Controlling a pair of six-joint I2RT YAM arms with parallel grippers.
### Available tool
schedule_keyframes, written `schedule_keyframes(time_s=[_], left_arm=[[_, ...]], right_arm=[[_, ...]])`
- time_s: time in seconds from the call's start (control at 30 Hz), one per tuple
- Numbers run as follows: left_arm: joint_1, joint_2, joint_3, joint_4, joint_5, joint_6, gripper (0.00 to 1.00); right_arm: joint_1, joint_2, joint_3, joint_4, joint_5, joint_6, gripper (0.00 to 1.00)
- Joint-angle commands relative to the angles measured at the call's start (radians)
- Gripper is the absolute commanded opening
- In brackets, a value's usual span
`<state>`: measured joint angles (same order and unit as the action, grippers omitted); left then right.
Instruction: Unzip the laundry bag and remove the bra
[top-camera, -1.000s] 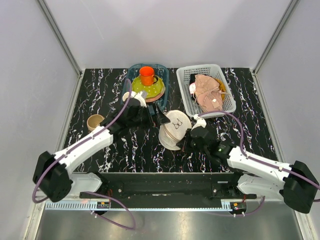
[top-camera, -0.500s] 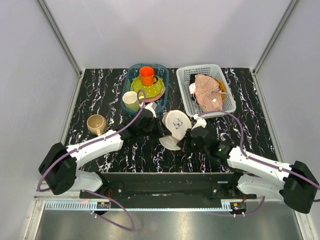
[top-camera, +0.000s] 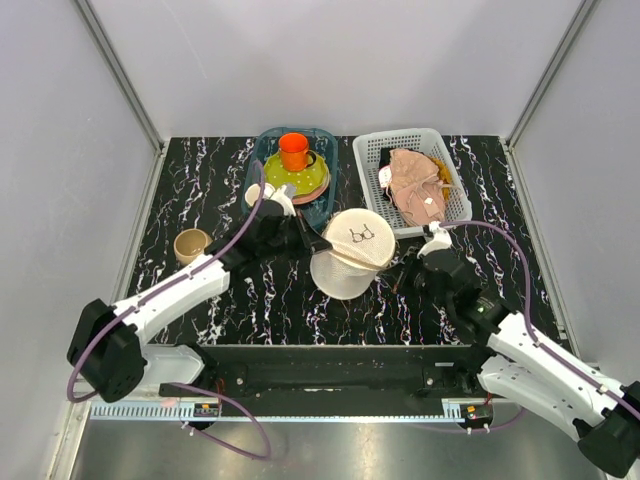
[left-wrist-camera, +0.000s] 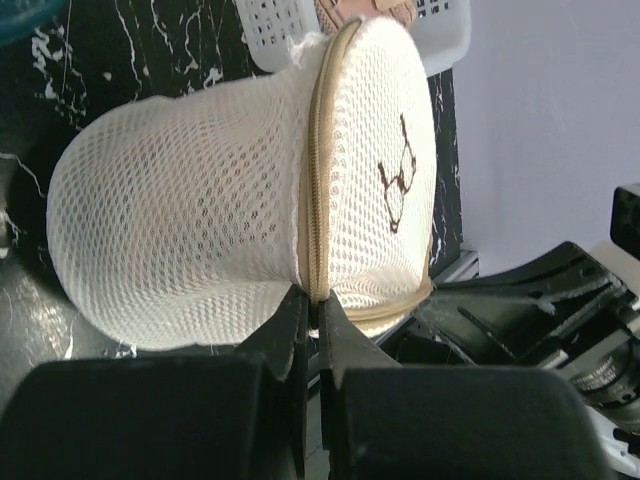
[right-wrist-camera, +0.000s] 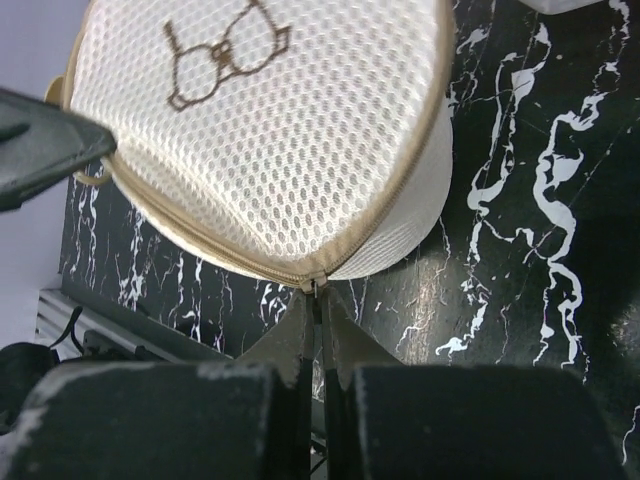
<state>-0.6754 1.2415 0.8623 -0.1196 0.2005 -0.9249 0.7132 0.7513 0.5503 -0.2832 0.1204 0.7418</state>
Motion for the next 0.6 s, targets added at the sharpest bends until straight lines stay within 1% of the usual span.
schedule_keyframes(time_s=[0.0,0.07,0.1,0.13,0.17,0.2,0.27,0.37,0.43,0.53,0.57], left_arm=[[0.051,0.085,0.153,-0.018,0.034,0.090,0.00],[0.051,0.156,0.196,-0.026,0.042,0.107,0.00],[0.053,0.176,0.239,-0.050,0.024,0.118,0.02],[0.054,0.199,0.259,-0.067,0.020,0.121,0.32],[0.054,0.222,0.273,-0.078,0.022,0.124,0.52],[0.054,0.226,0.285,-0.083,0.042,0.126,0.68],[0.054,0.207,0.287,-0.087,0.059,0.126,0.88],[0.047,0.138,0.255,-0.103,0.045,0.112,0.90],[0.021,0.061,0.207,-0.100,0.010,0.097,0.90],[-0.033,-0.002,0.130,-0.081,-0.021,0.034,0.89],[-0.044,-0.008,0.104,-0.031,-0.015,-0.013,0.89]], right_arm=[[-0.012,0.022,0.057,-0.074,-0.083,-0.035,0.00],[-0.006,0.037,0.066,-0.015,-0.117,-0.028,0.00],[0.000,0.055,0.068,0.004,-0.145,-0.024,0.00],[0.003,0.069,0.076,0.019,-0.152,-0.022,0.00],[0.006,0.085,0.092,0.033,-0.157,-0.019,0.00],[0.005,0.107,0.100,0.041,-0.181,-0.009,0.00],[0.006,0.106,0.093,0.085,-0.209,0.007,0.00],[0.006,0.083,0.054,0.153,-0.209,0.057,0.00],[0.008,0.097,0.046,0.157,-0.189,0.070,0.00],[0.006,0.129,0.036,0.182,-0.197,0.073,0.00],[0.006,0.138,0.037,0.191,-0.208,0.073,0.00]])
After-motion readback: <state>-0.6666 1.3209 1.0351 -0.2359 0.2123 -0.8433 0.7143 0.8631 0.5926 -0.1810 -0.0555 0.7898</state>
